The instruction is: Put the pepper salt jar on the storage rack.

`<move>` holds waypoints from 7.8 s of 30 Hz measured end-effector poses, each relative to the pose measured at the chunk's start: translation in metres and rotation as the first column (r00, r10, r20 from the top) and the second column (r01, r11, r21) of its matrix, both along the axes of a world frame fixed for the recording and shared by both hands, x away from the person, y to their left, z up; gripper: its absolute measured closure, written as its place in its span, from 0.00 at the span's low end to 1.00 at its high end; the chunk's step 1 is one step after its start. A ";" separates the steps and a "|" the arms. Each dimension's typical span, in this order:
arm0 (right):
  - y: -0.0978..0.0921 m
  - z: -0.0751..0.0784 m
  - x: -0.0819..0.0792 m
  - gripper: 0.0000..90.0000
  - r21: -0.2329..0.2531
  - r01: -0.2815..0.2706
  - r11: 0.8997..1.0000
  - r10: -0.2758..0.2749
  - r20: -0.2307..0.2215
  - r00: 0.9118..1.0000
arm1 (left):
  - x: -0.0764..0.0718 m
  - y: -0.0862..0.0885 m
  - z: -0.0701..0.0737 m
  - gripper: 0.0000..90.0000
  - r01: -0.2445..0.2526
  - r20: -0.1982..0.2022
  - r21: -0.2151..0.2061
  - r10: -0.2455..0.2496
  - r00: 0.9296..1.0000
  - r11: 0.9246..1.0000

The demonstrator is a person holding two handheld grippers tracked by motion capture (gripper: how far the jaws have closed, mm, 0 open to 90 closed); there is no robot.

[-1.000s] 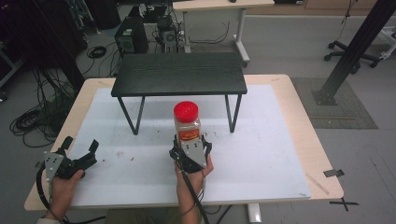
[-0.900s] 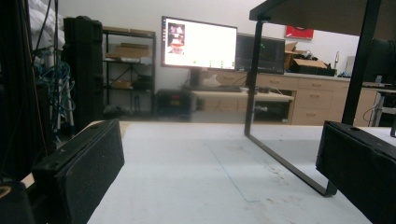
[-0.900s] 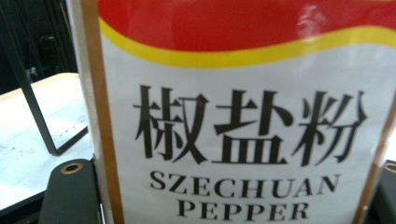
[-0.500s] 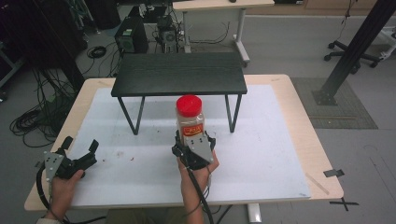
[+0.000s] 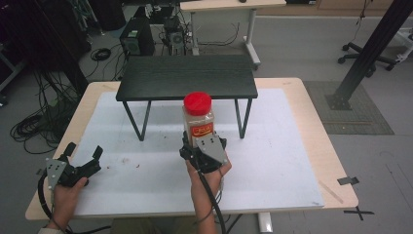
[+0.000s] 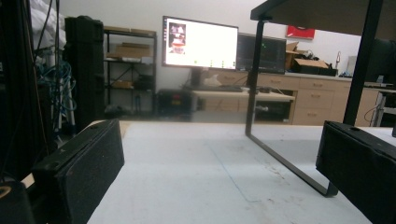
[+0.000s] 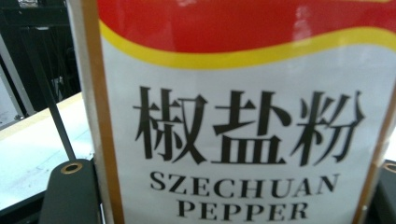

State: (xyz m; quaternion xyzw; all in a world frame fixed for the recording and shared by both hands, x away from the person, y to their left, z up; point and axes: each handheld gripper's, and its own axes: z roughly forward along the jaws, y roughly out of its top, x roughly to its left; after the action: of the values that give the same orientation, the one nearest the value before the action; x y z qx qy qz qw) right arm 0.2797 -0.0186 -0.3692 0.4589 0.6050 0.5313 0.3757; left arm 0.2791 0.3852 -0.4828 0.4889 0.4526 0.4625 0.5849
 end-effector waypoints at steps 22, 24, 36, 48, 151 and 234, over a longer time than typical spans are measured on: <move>-0.012 0.028 0.010 0.27 0.010 -0.052 0.999 0.052 -0.005 0.999 | 0.000 0.000 0.000 0.01 -0.009 -0.005 0.000 0.009 1.000 1.000; -0.012 0.031 0.010 0.27 0.008 -0.055 0.998 0.055 -0.005 0.998 | 0.000 0.000 0.000 0.01 -0.009 -0.005 0.000 0.009 1.000 1.000; -0.018 0.044 0.015 0.27 0.018 -0.111 0.994 0.112 -0.007 0.994 | 0.000 0.000 0.000 0.01 -0.012 -0.007 -0.004 0.012 1.000 1.000; -0.027 0.052 0.021 0.27 0.012 -0.210 0.978 0.210 0.003 0.978 | 0.000 0.000 0.000 0.01 -0.019 -0.011 -0.001 0.019 1.000 1.000; -0.093 0.149 0.124 0.28 0.137 -0.505 0.852 0.493 0.113 0.862 | 0.005 -0.008 0.002 0.02 -0.098 -0.061 0.073 0.103 0.993 0.992; -0.011 0.137 0.192 0.28 0.099 -0.177 0.979 0.166 0.110 0.980 | 0.004 -0.008 0.002 0.02 -0.092 -0.057 0.079 0.097 0.994 0.993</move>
State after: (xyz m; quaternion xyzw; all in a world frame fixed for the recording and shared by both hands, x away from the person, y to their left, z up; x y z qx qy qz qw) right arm 0.4721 -0.0300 -0.2321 0.3969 0.5929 0.6164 0.3331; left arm 0.2832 0.3768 -0.4811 0.5028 0.4747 0.4915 0.5294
